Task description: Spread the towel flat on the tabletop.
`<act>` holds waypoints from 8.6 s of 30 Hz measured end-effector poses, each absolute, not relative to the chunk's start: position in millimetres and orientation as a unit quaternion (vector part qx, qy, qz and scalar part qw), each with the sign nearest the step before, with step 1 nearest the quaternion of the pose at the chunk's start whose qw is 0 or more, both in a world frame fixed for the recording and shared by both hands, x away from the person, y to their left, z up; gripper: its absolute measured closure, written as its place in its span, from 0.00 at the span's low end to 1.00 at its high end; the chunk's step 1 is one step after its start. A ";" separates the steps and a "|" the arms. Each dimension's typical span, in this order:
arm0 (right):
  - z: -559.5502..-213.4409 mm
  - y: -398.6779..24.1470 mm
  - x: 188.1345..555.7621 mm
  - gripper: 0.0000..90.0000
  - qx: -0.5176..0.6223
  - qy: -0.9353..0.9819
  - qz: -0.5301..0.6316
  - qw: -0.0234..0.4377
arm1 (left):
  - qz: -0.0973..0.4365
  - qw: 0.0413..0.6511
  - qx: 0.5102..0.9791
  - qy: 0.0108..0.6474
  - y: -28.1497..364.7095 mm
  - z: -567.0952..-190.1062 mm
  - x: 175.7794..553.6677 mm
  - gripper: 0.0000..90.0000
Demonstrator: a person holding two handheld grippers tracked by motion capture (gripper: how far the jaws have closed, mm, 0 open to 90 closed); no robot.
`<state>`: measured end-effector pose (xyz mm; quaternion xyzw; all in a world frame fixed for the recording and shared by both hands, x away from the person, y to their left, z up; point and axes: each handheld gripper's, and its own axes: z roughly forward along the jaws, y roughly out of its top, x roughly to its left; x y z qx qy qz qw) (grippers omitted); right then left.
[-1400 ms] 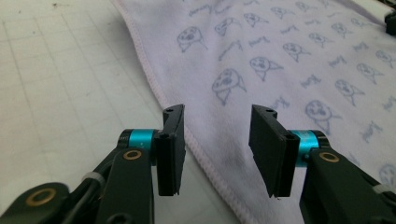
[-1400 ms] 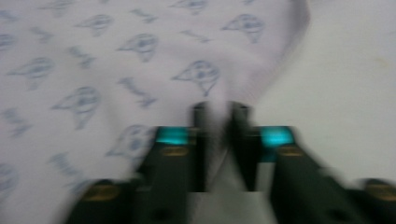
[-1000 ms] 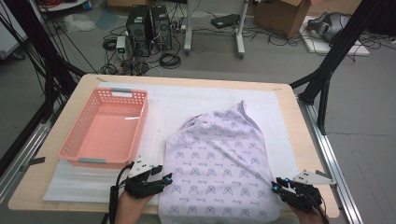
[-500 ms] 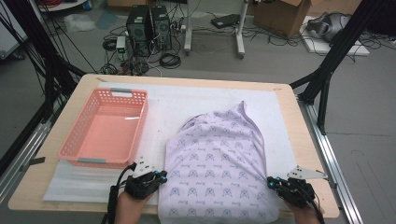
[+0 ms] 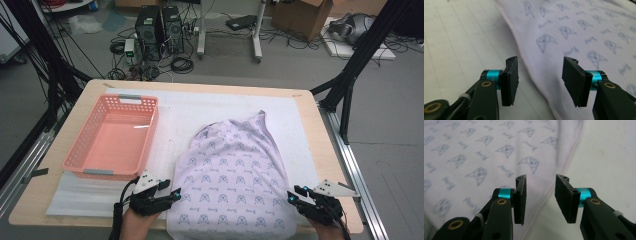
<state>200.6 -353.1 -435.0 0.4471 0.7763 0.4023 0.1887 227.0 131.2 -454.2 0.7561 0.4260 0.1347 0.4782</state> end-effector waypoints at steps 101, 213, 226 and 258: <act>-443.7 -359.0 239.2 0.97 0.444 0.797 0.380 0.149 | 0.131 0.413 0.778 0.455 92.1 -443.3 329.9 0.95; -413.3 -363.1 373.4 0.69 0.457 0.774 0.381 0.217 | 0.132 0.443 0.756 0.464 86.1 -439.9 396.4 0.54; -418.4 -365.3 304.2 0.62 0.432 0.782 0.410 0.181 | 0.132 0.452 0.766 0.439 89.9 -439.6 344.4 0.46; -443.2 -358.4 306.6 0.71 0.466 0.765 0.391 0.211 | 0.147 0.450 0.733 0.488 109.1 -447.3 331.8 0.64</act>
